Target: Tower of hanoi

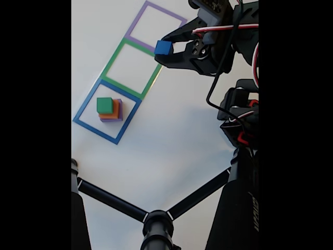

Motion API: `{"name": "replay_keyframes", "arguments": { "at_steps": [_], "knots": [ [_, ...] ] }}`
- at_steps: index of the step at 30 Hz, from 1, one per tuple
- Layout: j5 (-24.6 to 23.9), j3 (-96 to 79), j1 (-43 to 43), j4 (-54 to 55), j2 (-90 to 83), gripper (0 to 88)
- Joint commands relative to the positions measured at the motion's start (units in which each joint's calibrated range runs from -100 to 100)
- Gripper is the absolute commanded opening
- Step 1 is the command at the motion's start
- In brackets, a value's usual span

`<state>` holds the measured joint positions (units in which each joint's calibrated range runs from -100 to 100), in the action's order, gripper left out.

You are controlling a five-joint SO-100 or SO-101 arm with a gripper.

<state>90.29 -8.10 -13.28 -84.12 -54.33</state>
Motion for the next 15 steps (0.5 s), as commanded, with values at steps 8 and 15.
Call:
{"name": "replay_keyframes", "arguments": {
  "at_steps": [8, 15],
  "knots": [
    [-0.94, -0.17, -7.52, 1.53, -2.07, 3.6],
    [3.12, -23.17, -8.96, 22.18, -7.48, 3.6]
  ]
}}
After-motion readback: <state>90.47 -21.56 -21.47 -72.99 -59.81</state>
